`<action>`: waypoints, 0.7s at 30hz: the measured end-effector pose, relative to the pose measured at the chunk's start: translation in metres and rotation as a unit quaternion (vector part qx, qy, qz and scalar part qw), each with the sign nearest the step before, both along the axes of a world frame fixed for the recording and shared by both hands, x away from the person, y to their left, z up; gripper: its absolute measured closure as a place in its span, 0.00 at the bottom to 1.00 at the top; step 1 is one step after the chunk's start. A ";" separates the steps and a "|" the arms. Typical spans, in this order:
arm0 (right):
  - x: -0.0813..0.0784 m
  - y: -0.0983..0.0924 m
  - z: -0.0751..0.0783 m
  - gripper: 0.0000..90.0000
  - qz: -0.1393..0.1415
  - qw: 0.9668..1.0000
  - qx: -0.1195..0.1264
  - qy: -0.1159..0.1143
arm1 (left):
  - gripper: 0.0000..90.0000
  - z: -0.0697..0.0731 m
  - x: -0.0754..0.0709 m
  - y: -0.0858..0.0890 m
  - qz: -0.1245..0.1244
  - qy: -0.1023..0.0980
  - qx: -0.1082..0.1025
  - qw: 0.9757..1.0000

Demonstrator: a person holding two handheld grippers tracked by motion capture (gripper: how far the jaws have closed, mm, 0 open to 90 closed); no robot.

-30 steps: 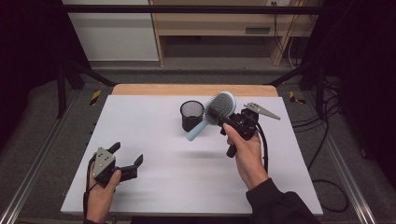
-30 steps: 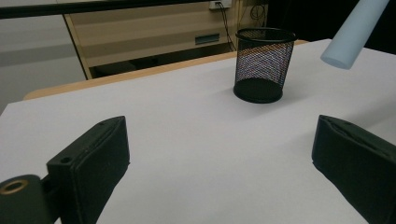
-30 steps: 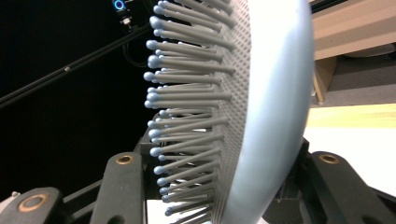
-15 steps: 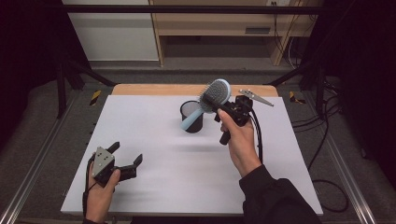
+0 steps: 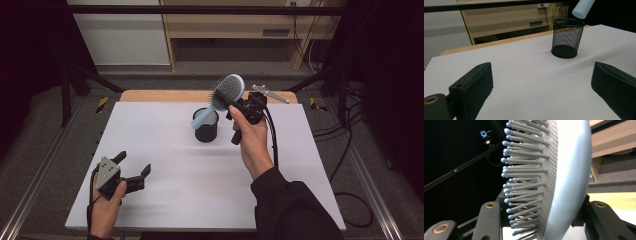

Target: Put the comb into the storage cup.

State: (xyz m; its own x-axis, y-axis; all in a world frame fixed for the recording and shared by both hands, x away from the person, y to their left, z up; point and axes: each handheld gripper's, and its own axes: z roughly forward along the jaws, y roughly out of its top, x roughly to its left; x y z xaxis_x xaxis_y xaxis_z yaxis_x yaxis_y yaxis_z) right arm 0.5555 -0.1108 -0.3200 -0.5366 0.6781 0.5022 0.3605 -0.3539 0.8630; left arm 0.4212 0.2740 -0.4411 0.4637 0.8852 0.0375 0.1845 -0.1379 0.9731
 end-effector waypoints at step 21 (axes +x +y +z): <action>0.029 -0.001 0.012 0.56 -0.021 1.000 0.007 0.008 | 0.04 0.001 0.005 0.019 0.013 -0.021 -0.012 1.000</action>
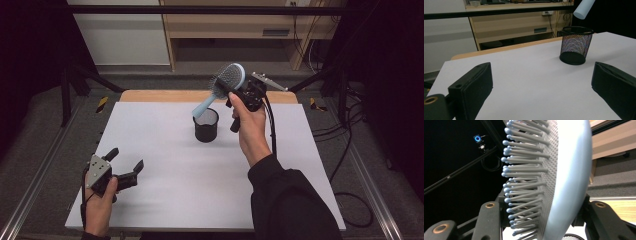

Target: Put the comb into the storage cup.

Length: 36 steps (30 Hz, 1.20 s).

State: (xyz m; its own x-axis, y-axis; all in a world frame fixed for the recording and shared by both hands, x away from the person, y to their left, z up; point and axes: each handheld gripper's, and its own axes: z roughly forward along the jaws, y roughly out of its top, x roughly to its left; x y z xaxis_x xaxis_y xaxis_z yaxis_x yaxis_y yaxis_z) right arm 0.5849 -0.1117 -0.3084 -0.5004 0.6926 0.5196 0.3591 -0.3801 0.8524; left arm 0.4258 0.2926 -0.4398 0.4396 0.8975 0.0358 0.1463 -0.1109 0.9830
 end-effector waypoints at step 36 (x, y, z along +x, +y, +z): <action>0.012 -0.004 -0.010 0.55 -0.023 1.000 -0.010 0.011 | 0.04 -0.002 0.002 -0.002 -0.005 0.007 0.006 1.000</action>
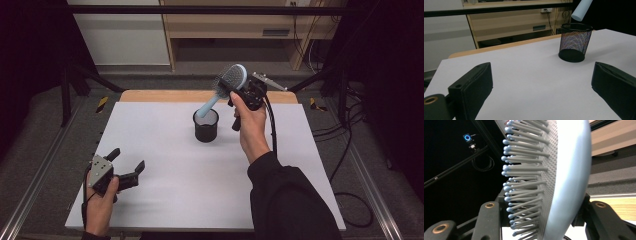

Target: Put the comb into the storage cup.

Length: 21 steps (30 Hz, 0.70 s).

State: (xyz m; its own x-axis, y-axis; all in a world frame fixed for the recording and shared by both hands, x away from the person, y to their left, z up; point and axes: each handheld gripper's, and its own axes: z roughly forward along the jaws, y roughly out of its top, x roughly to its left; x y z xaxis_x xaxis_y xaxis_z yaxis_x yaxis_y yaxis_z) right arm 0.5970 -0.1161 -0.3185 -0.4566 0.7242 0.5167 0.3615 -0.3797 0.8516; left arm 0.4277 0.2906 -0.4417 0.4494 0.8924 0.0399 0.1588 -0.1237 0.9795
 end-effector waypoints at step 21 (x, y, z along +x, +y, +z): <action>0.001 0.002 -0.002 0.55 -0.015 1.000 -0.017 -0.011 | 0.04 -0.001 0.001 0.000 -0.002 0.001 0.000 1.000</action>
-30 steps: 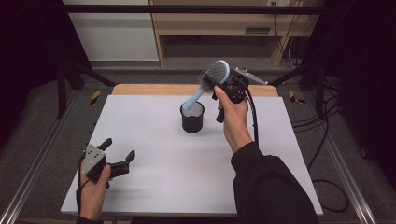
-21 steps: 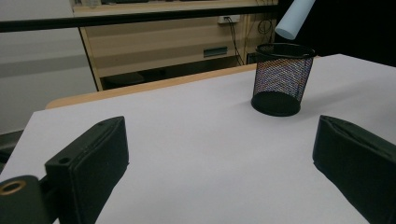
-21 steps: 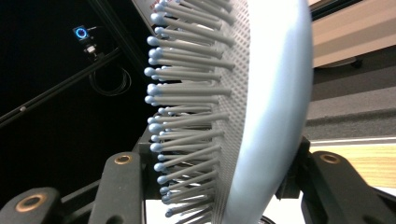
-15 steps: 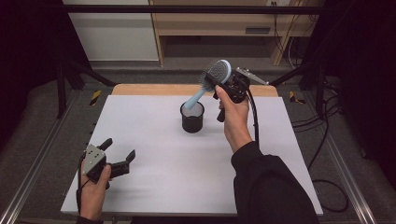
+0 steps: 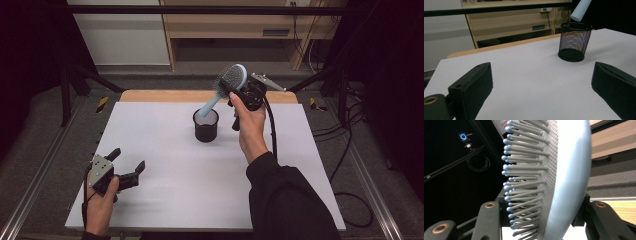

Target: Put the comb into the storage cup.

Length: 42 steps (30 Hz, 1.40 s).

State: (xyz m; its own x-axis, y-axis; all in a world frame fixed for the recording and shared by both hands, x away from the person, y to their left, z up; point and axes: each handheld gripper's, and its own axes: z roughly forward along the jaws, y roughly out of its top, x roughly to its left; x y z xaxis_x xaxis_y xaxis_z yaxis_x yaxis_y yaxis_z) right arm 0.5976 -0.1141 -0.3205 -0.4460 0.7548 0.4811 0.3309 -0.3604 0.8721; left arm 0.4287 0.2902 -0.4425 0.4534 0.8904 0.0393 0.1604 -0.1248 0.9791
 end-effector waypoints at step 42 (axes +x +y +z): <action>0.006 0.012 -0.032 0.55 0.000 0.999 -0.047 0.022 | 0.04 0.000 0.000 -0.002 -0.009 -0.002 0.003 1.000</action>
